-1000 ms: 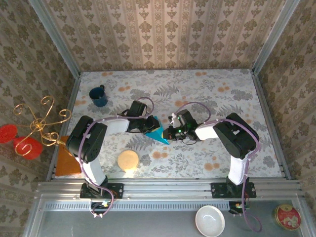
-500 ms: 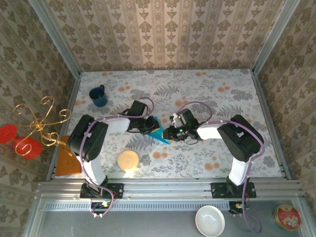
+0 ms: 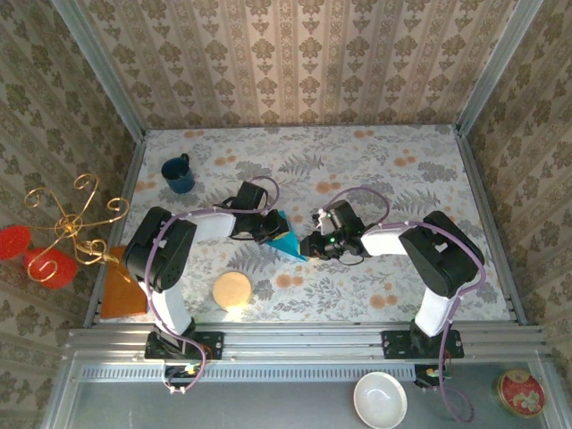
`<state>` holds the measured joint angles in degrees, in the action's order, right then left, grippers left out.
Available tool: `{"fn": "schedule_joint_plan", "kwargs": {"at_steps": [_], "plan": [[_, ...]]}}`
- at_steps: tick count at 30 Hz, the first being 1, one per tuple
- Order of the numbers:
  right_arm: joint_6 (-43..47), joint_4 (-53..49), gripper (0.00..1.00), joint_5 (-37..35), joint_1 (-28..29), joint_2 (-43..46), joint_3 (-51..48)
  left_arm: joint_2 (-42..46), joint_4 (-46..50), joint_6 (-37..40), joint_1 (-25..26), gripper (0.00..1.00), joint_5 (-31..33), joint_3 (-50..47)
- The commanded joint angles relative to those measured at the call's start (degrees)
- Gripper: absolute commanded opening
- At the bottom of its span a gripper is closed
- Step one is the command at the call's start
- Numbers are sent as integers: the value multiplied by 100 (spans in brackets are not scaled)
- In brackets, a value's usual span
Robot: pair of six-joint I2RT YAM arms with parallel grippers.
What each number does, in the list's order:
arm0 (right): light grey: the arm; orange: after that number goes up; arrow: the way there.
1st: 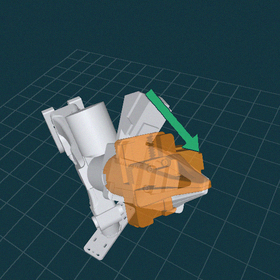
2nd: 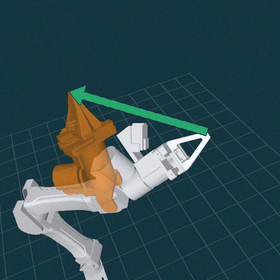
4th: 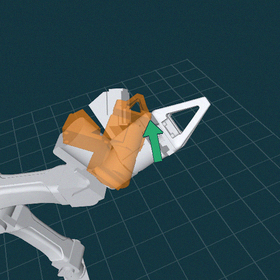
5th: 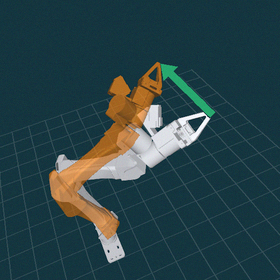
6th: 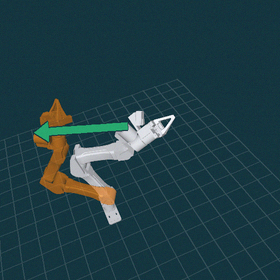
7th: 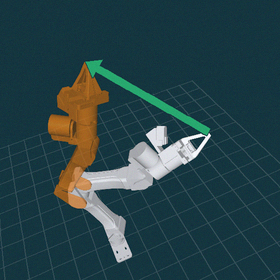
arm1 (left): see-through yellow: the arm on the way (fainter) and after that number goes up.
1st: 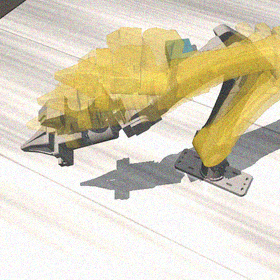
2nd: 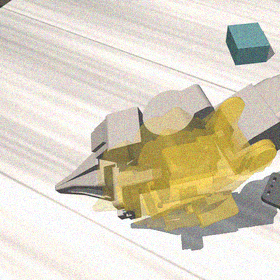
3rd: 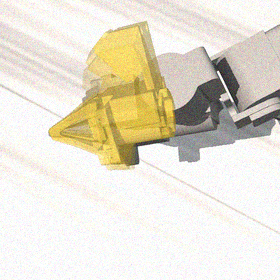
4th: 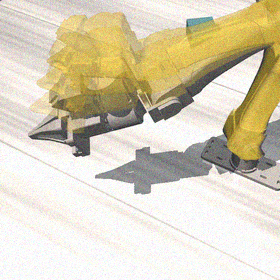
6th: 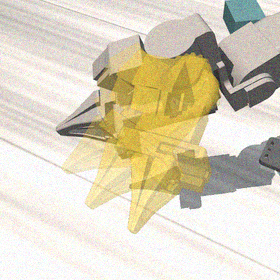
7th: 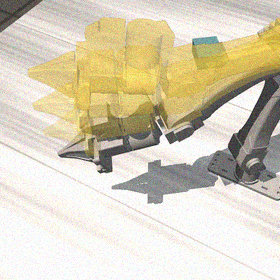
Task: Fold a paper plane with a square sheet of paper (pick it up from the middle)
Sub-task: Fourth fold the wing at the center of the table.
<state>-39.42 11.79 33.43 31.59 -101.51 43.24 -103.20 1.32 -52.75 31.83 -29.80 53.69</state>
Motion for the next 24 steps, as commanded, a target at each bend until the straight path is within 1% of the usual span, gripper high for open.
{"fn": "schedule_joint_plan", "kwargs": {"at_steps": [1,10,17,24], "plan": [[47,-185,26,12,-22,106,-88,-78,197,-7,-2,15,18,115],[0,-291,19,-35,-21,-128,-74,-96,281,-13,-2,15,55,114],[-46,-565,18,-47,-31,-283,43,-111,317,-21,-15,15,77,123],[-39,-634,18,-69,-31,-326,67,-95,267,81,-19,15,9,227]]}}
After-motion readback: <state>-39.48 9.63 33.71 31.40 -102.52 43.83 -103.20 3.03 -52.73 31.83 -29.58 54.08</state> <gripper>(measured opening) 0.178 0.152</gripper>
